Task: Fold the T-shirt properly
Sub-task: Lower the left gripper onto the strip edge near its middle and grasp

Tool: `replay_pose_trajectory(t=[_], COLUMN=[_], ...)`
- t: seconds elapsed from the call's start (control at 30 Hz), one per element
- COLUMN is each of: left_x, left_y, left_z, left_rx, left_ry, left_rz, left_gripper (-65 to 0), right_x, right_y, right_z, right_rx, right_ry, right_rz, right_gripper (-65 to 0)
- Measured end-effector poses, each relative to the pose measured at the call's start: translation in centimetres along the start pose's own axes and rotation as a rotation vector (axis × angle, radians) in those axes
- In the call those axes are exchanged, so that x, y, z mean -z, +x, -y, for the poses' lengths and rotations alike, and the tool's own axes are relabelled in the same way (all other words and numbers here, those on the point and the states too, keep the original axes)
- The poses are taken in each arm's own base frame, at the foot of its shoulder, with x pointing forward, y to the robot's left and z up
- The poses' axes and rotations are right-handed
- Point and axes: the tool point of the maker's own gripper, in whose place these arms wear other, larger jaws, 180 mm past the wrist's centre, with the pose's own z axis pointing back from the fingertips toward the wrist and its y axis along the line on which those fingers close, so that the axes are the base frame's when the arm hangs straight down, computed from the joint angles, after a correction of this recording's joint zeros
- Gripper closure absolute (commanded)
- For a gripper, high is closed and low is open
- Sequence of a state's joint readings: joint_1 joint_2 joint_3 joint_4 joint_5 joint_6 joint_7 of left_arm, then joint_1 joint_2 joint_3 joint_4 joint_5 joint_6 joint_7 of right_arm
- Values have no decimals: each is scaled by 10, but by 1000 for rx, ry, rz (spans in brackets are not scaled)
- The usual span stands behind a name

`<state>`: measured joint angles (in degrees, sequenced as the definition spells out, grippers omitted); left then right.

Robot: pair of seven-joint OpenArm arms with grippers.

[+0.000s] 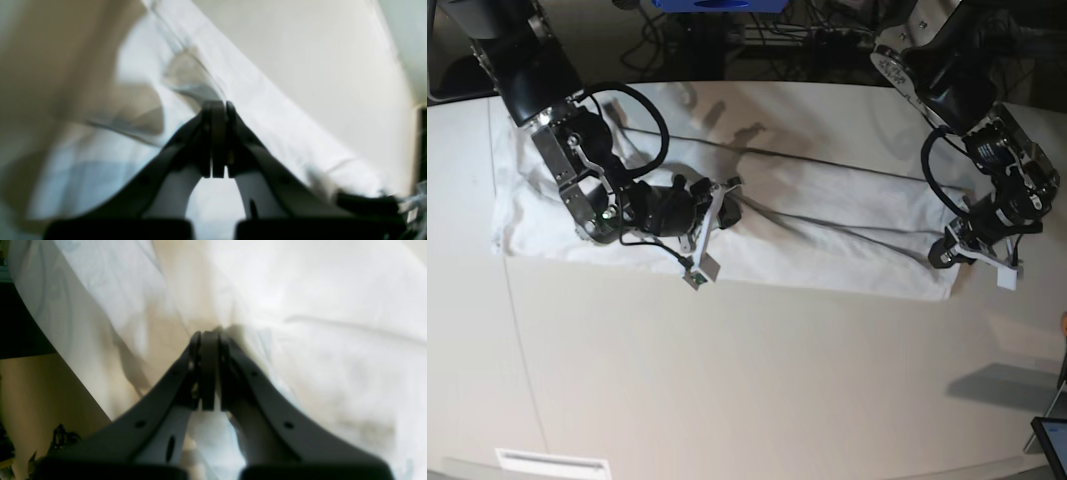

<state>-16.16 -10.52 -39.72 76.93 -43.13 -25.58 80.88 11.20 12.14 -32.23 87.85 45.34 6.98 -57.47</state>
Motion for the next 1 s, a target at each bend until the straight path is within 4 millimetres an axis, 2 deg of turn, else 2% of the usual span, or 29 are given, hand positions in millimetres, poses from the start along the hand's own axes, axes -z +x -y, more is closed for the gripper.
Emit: replay_pose_trajectory(t=[0.07, 0.2, 0.27, 0.33, 0.4, 0.47, 0.53, 0.6, 0.73, 0.87, 1.0], left_x=[-6, -22, -26, -26, -27, -27, -25, -25, -21, -8, 0], left_y=[14, 29, 40, 65, 91, 104, 103, 103, 107, 84, 60], left_z=[2, 12, 19, 36, 62, 79, 81, 81, 92, 65, 47], left_rx=[50, 190, 327, 502, 662, 805, 907, 997, 1165, 1345, 1651], left_ry=[15, 56, 94, 126, 132, 154, 193, 233, 280, 443, 493], left_rz=[16, 31, -18, -56, -63, -92, -159, -222, -288, -439, -620], left_gripper=[0, -2, -3, -12, -69, -191, -314, -391, -403, -403, -403], right_x=[0, 0, 0, 0, 0, 0, 0, 1, 0, 0, 0], right_y=[0, 0, 0, 0, 1, 0, -1, -1, 0, 0, 0], right_z=[0, 0, 0, 0, -1, -1, 1, -1, -1, 0, -1], right_rx=[1, 1, -1, -1, 0, 1, 2, 2, 4, 3, 4], right_ry=[2, 2, -1, -1, 1, 3, -2, 2, 3, 1, 4], right_rz=[1, 0, 0, 1, 2, 2, -1, -1, 2, 1, 2], right_gripper=[-23, -23, -23, -23, -23, -23, -23, -23, -23, -23, -23])
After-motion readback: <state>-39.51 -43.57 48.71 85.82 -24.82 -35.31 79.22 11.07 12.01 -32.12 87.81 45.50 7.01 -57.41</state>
